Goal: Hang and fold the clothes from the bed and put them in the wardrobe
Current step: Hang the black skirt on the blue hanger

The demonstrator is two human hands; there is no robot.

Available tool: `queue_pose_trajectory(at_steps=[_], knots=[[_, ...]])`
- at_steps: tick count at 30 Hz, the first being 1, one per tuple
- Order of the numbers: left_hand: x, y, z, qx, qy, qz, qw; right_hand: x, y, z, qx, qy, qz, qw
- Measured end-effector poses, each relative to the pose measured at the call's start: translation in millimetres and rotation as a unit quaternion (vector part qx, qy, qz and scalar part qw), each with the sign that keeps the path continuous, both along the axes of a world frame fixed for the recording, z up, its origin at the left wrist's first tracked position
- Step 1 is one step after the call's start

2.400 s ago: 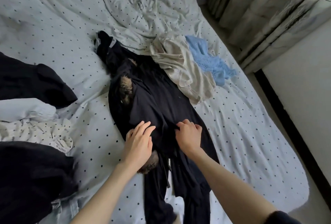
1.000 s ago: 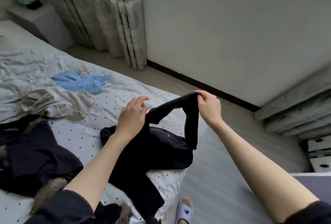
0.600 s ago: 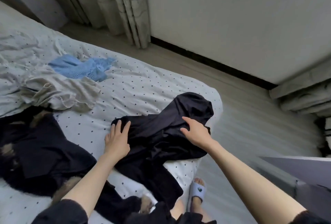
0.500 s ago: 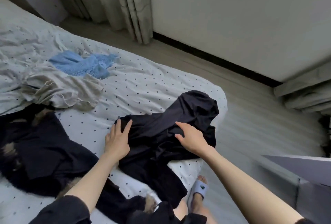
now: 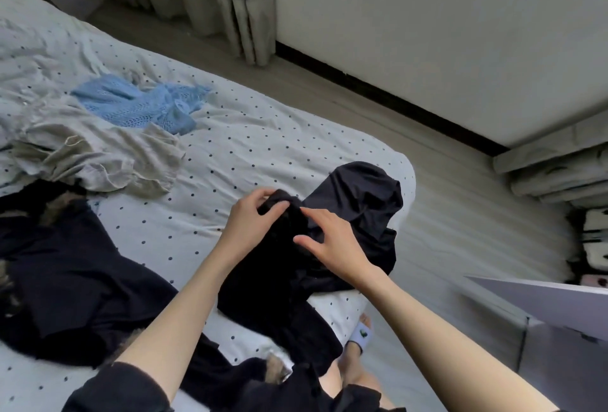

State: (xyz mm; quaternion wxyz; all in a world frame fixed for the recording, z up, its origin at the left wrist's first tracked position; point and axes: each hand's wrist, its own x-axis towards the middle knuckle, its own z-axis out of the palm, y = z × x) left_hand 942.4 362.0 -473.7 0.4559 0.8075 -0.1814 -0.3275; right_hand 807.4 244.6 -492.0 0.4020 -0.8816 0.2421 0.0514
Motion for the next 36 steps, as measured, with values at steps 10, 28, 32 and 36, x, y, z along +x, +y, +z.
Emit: queue_pose_trajectory(at_steps=[10, 28, 32, 36], knots=[[13, -18, 34, 0.005, 0.048, -0.015, 0.999, 10, -15, 21, 0.125, -0.05, -0.17, 0.976], [14, -71, 54, 0.135, -0.272, -0.115, 0.946, -28, -107, 92, 0.138, -0.127, -0.351, 0.917], [8, -103, 73, 0.116, -0.287, -0.16, 0.937, -63, -141, 115, 0.028, -0.092, -0.331, 0.939], [-14, -139, 87, 0.083, -0.301, -0.248, 0.917, -105, -165, 143, -0.136, -0.048, -0.333, 0.932]])
